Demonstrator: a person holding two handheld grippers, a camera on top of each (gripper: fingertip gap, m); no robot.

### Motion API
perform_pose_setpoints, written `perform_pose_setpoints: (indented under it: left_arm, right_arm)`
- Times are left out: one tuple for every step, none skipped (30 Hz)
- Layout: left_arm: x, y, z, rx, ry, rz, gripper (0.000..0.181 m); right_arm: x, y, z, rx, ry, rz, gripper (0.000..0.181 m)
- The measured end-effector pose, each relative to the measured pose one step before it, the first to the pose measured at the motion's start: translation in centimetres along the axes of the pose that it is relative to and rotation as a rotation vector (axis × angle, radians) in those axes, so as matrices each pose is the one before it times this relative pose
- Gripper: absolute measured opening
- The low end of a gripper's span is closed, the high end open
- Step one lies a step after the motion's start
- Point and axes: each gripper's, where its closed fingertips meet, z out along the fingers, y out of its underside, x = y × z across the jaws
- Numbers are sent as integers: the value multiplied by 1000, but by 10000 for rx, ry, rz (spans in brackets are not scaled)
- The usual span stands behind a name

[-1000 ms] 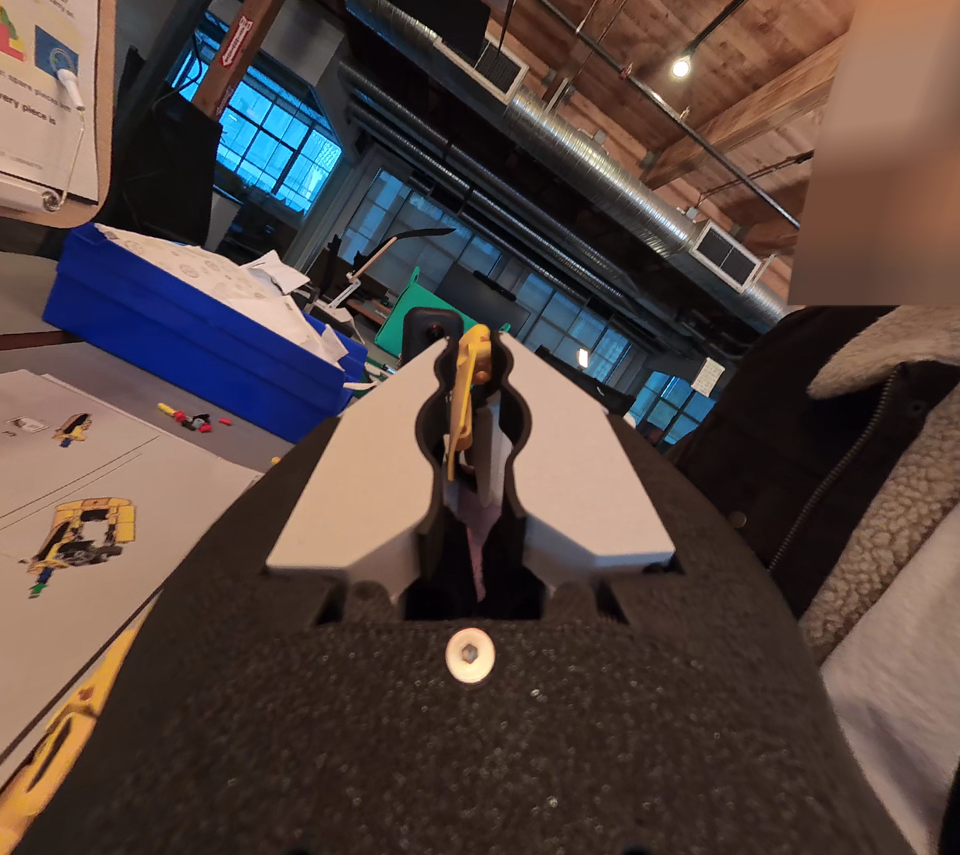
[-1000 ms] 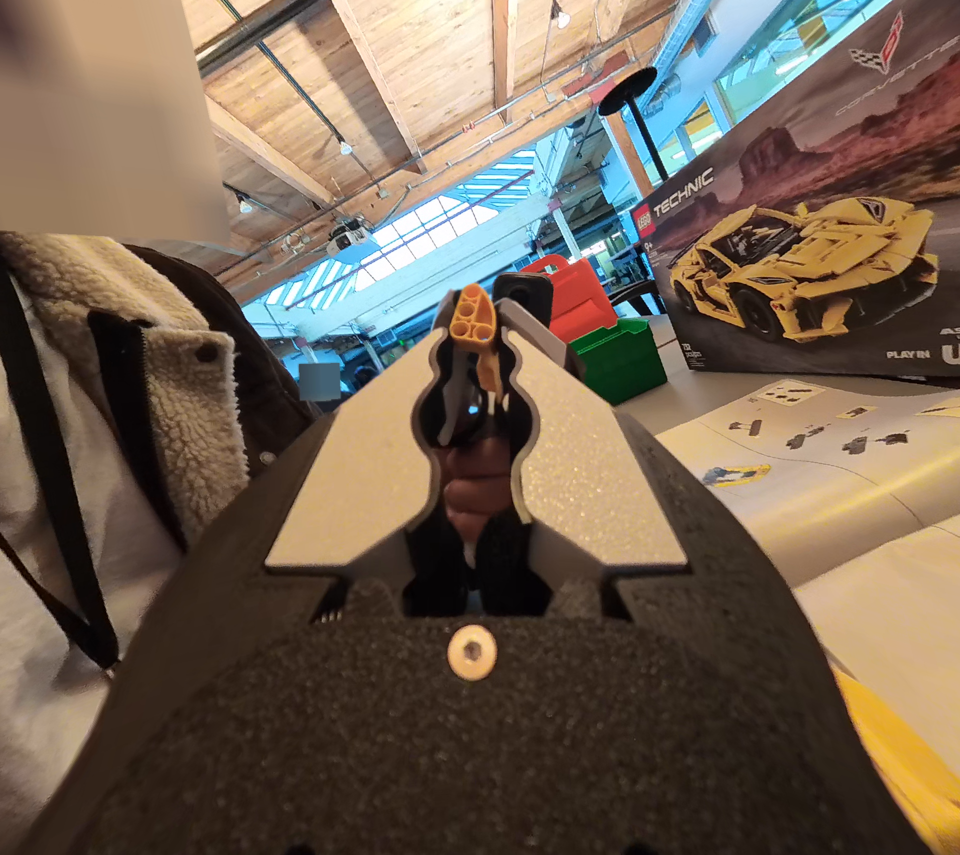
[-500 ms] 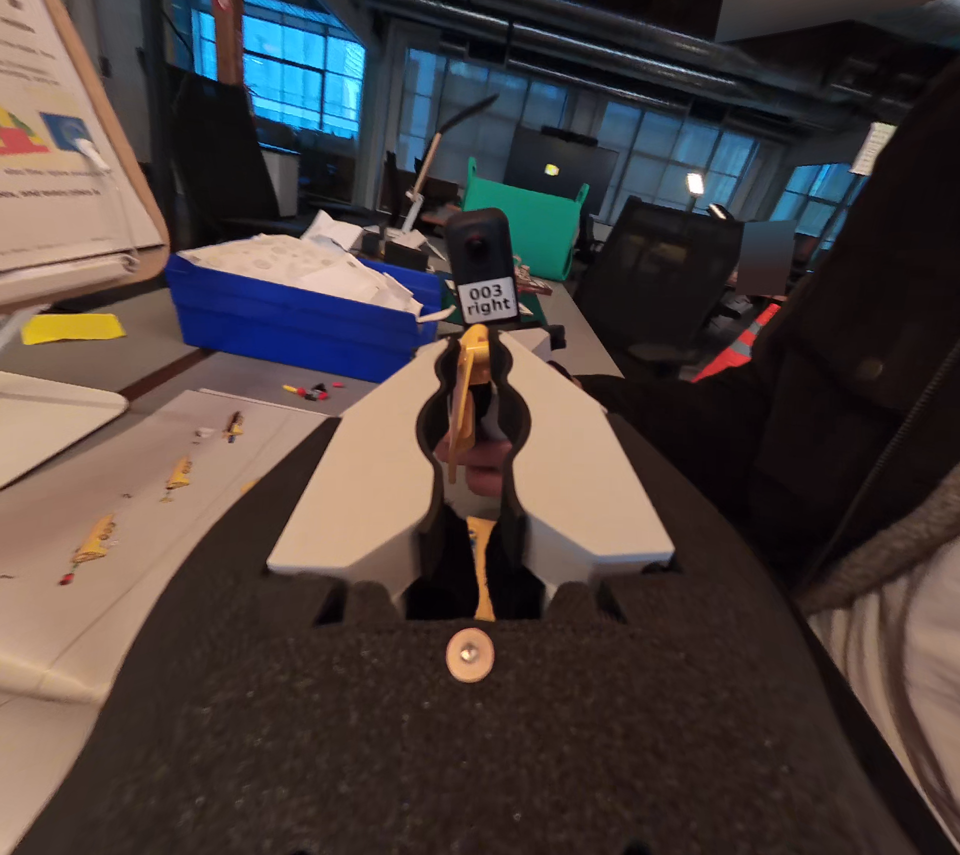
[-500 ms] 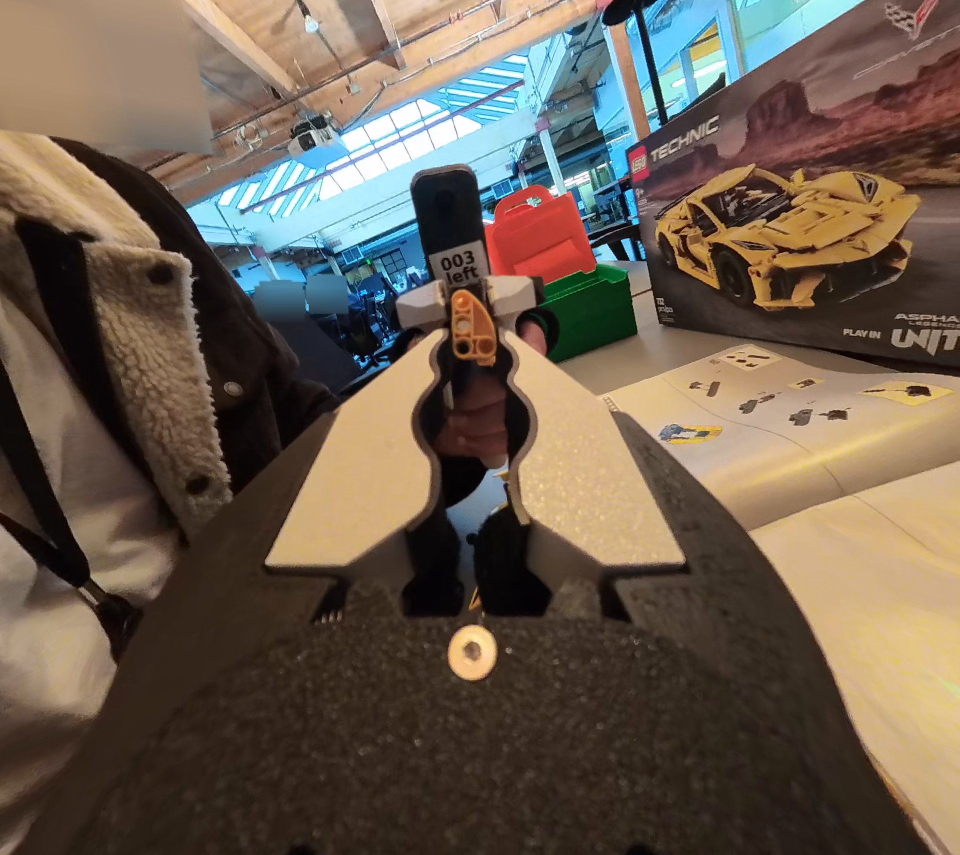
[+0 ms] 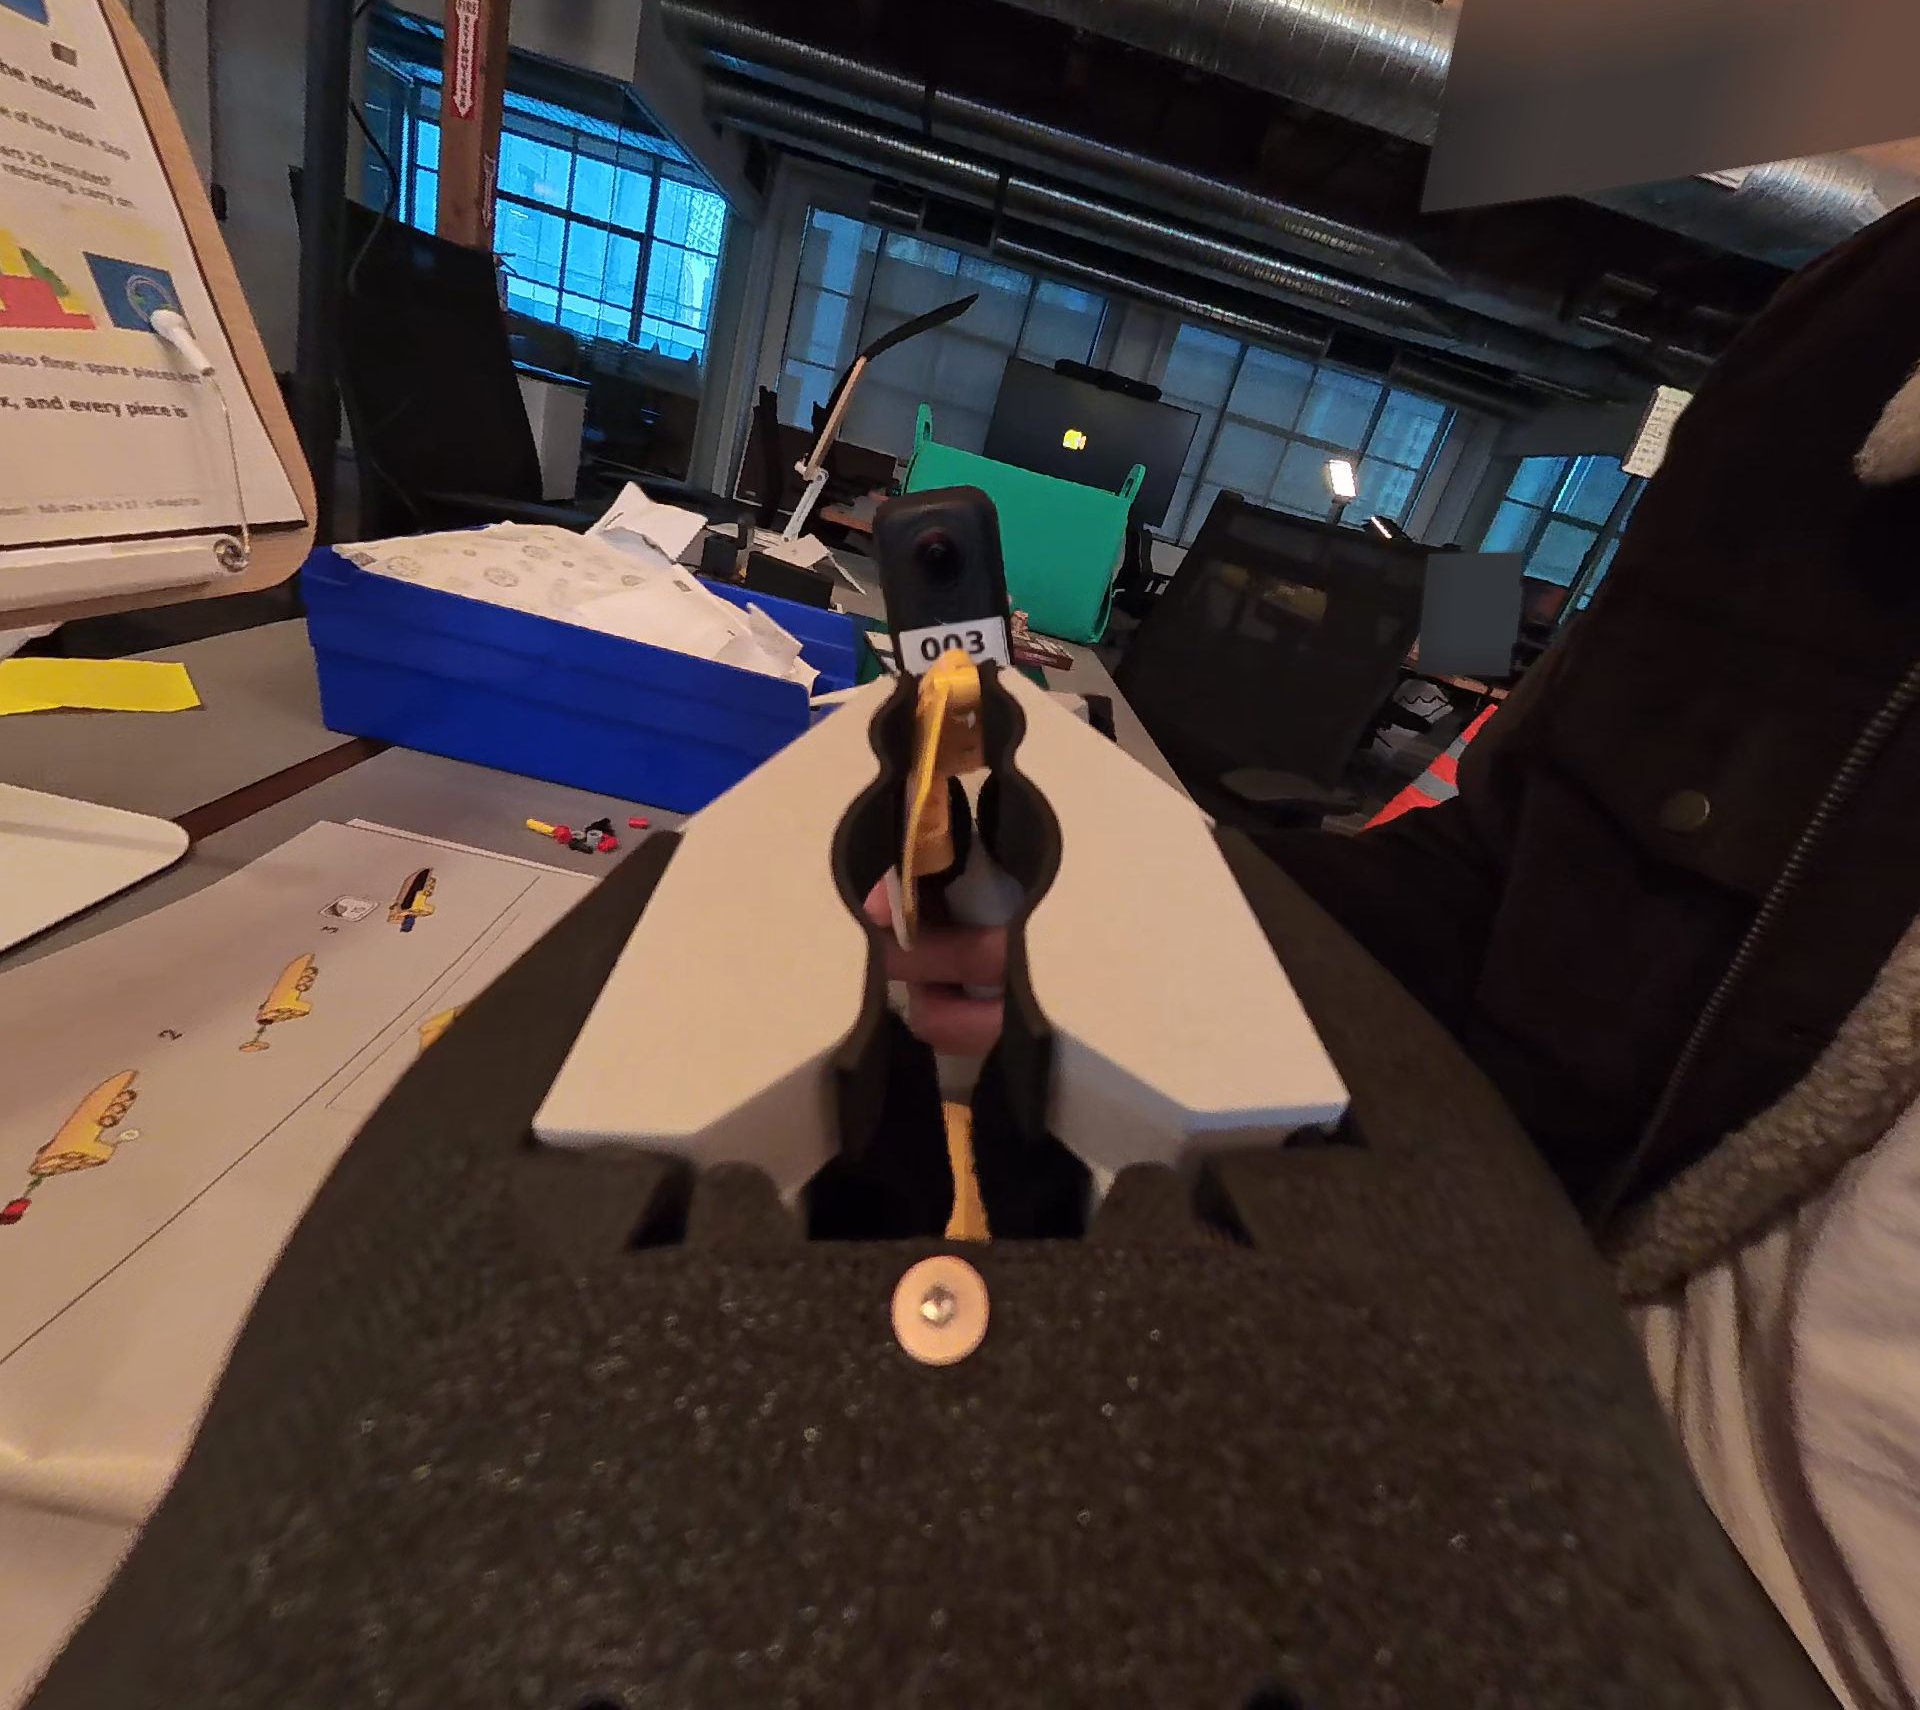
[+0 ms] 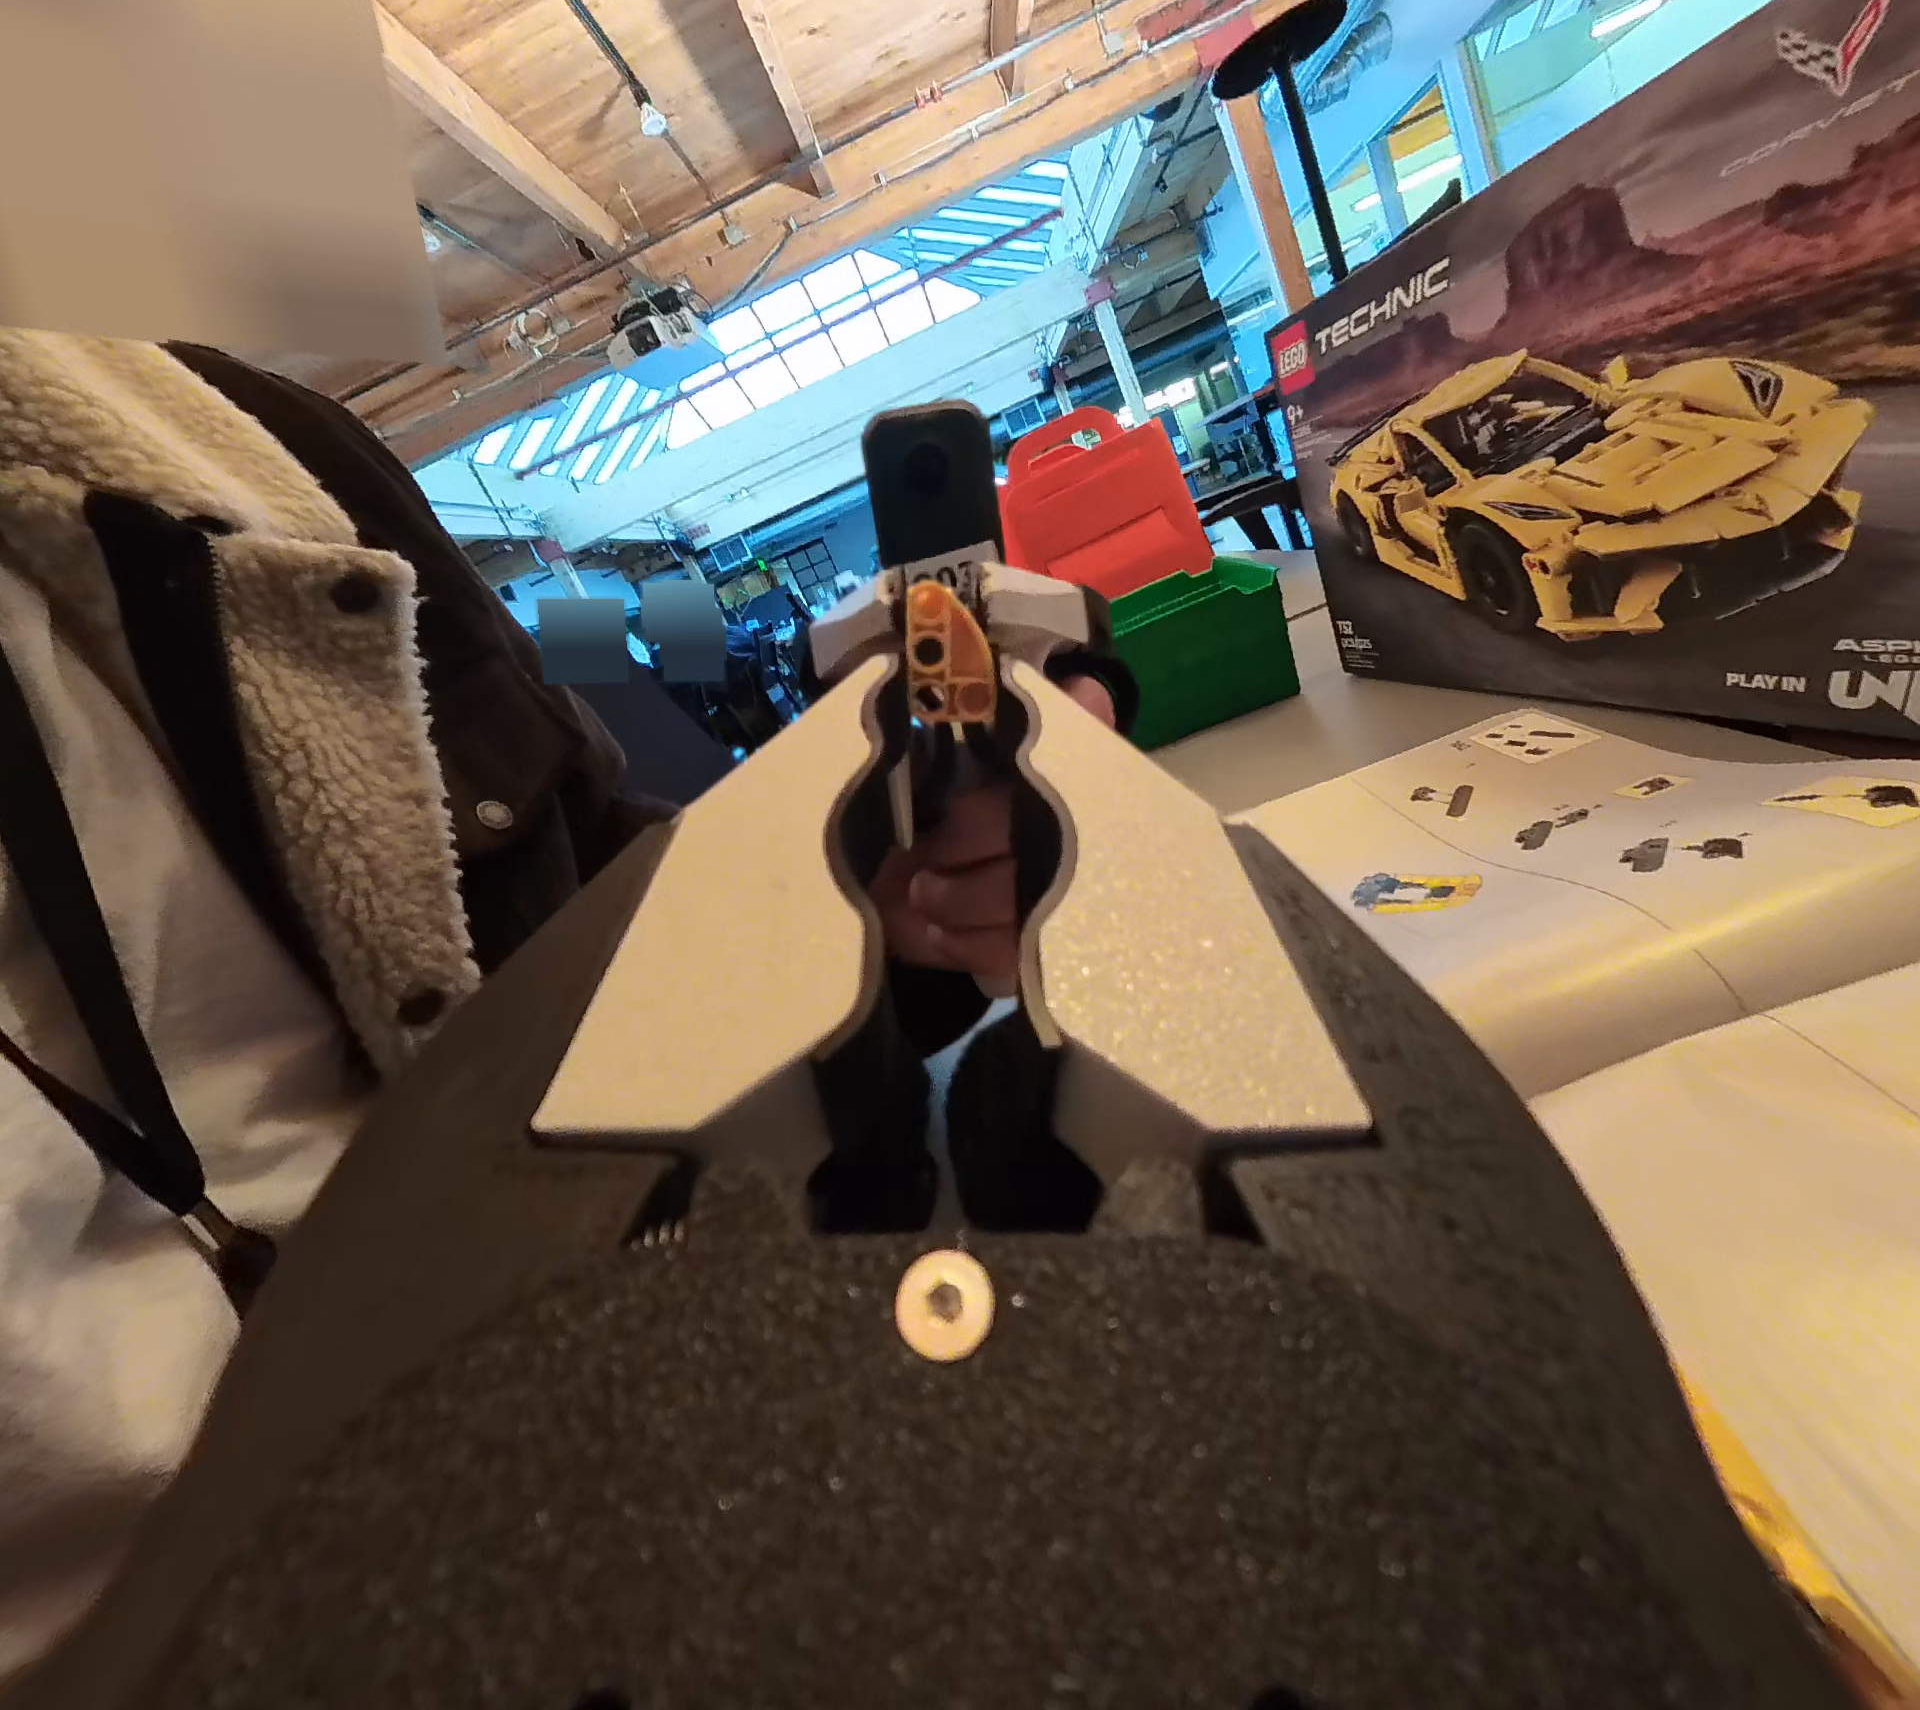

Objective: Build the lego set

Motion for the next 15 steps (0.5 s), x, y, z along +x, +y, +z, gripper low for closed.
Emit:
perform_pose_setpoints:
  left_arm:
    - [-10, 86, -83, -62, 74, -58, 11]
    - [-14, 74, -106, -97, 73, -40, 10]
    - [-91, 79, -95, -115, -8, -13, 10]
    - [-127, 77, -52, -127, -54, 7, 10]
    - [-80, 104, -59, -148, -8, 15, 9]
    - [-23, -146, -180, 5, 44, -20, 9]
    - [-65, -430, -319, 160, 43, -90, 9]
    - [-176, -521, -395, 176, -23, -103, 9]
    - [-288, -433, -394, 114, -102, -35, 9]
    - [-317, -265, -343, 30, -136, 23, 9]
    - [-284, -121, -258, -19, -133, 39, 9]
    - [-199, -34, -163, -30, -86, 19, 9]
    - [-122, 17, -74, -22, -49, -17, 9]
    - [-25, 34, 4, -9, -6, -34, 9]
    - [32, 83, 85, -28, 9, -33, 9]
  right_arm:
    - [40, 234, 71, -154, 44, -45, 15]
    - [41, 161, 74, -105, 26, -6, 15]
    - [97, 117, 53, -99, 27, 35, 15]
    - [25, 90, 2, -125, -32, 6, 15]
    - [-100, 65, -139, -184, -66, -109, 16]
    - [284, -93, -477, -253, 229, -102, 23]
    - [422, -175, -965, -346, 369, -137, 28]
    - [246, -88, -1379, -424, 404, -269, 28]
    - [183, 189, -1610, -509, 573, -399, 28]
    - [119, 746, -1706, -707, 667, -498, 28]
    - [140, 1531, -1683, -988, 739, -387, 28]
    - [120, 2272, -1506, -1215, 693, -296, 29]
    - [26, 2676, -1202, -1223, 606, -103, 32]
    - [-209, 2569, -819, -996, 421, 97, 36]
    - [-653, 2294, -353, -751, 86, 258, 37]
